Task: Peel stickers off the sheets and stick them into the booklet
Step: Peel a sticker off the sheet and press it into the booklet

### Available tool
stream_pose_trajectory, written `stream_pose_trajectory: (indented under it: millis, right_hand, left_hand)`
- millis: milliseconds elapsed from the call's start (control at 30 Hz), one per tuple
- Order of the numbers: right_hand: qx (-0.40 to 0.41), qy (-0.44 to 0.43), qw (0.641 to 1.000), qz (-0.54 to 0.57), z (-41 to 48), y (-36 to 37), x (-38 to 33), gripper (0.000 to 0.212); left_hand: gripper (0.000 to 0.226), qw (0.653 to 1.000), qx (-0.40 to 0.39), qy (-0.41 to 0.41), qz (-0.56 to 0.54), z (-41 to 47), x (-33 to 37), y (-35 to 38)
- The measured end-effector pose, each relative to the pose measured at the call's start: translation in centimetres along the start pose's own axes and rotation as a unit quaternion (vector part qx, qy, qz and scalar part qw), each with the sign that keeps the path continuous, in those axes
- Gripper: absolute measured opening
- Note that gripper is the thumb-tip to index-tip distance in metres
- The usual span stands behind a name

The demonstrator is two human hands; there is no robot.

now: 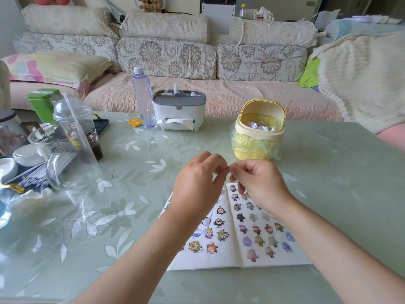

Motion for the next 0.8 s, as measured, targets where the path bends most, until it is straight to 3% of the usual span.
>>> stream_pose_trajectory:
  millis: [167,367,600,800]
  right_hand:
    - [0.025,-0.067,0.996,-0.056,0.0,-0.5,-0.9,0.02]
    - [0.034,-0.126,0.984,-0.119,-0.1,-0.2,-1.8,0.013]
    - [0.027,-0.136,0.98,-0.141,0.1,0.1,-1.9,0.013]
    - [0.022,-0.125,0.984,-0.128,0.0,0.2,-1.8,0.014]
  left_hand:
    - [0.007,0.978,-0.095,-0.15,-0.11,0.3,-2.5,1.3]
    - [0.014,0.941,-0.129,-0.249,-0.189,0.0,-3.8,2.0]
    - [0.017,0.932,-0.127,-0.264,-0.212,-0.1,-3.9,2.1]
    - [0.011,0.959,-0.116,-0.198,-0.166,0.2,-2.8,1.6]
Point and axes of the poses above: each hand's wrist, its own z-axis towards the middle knuckle, its own y-axis out of the palm, x = y × z, the point moved 8 cm from there along z, towards the middle knuckle, and after that the axes turned 3 degrees about -y, right-handed, at the moved point
